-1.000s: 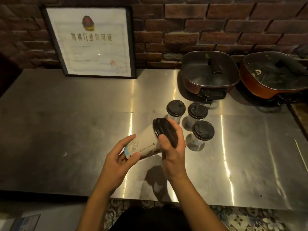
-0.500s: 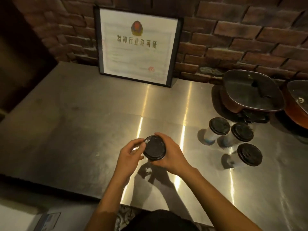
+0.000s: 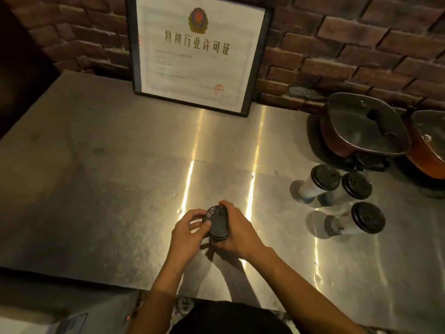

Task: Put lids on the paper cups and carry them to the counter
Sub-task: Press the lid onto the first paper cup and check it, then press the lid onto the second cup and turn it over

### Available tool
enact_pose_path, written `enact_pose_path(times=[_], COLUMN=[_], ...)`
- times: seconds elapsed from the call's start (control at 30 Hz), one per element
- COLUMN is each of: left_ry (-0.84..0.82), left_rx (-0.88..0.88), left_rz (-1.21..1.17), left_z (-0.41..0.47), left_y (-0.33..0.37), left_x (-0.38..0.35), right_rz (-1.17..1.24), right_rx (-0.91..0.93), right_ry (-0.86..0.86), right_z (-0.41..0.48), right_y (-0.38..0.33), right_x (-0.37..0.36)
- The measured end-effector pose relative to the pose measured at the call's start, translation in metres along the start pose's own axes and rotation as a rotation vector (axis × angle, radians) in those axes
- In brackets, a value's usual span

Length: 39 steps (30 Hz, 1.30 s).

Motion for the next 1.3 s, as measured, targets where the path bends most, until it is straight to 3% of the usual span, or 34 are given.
enact_pose_path(times=[0.17,0.33,0.47,0.53,0.67,0.83,0.97,1.17,1.3], left_ry=[-0.031,0.058,0.123,0.127,-0.015,-0.333,-0.436,-0.361,-0.254], left_rx=[0.006,-0.077,-0.238,-0.322,-0.342,-0.199,-0.024,0.121,0.058], left_rz=[0.002,0.078,0.207,0.187,0.062,0.074,0.075,0.024,0.085], left_z=[-0.001,-0.001,-0.004,-0.007,-0.011,-0.016,-0.017,-0.015,-0.032], left_y=[-0.001,0.007,0.034,0.056,0.084,0.089,0.081,0.068,0.068], left_x=[0.003,0.005,-0.009,-0.033,-0.112,-0.248,-0.337,-0.388,-0.375], right_rz=[-0.003,-0.006,0.055,0.095,0.178,0.309,0.419,0.637,0.662], right_rx=[-0.053,-0.089,-0.112,-0.109,-0.178,-0.316,-0.530,-0.560,-0.489], right_ry=[-0.020,-0.019,0.076,0.212,0.505,0.721,0.658,0.521,0.455], right_z=[-0.008,-0.024,-0.049,-0.061,-0.075,-0.089,-0.088,-0.076,-0.080], right_y=[0.000,0.007,0.037,0.062,0.127,0.207,0.259,0.296,0.287], right_x=[0.001,0.026,0.071,0.102,0.164,0.231,0.256,0.257,0.251])
Point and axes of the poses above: each hand's wrist, its own z-axis towards the middle knuckle, its own x-axis out of the back of the hand, y = z × x, the point moved 2 cm from there along z, towards the middle knuckle, and after that the axes turned 11 degrees about -x, right-handed, at the moved point
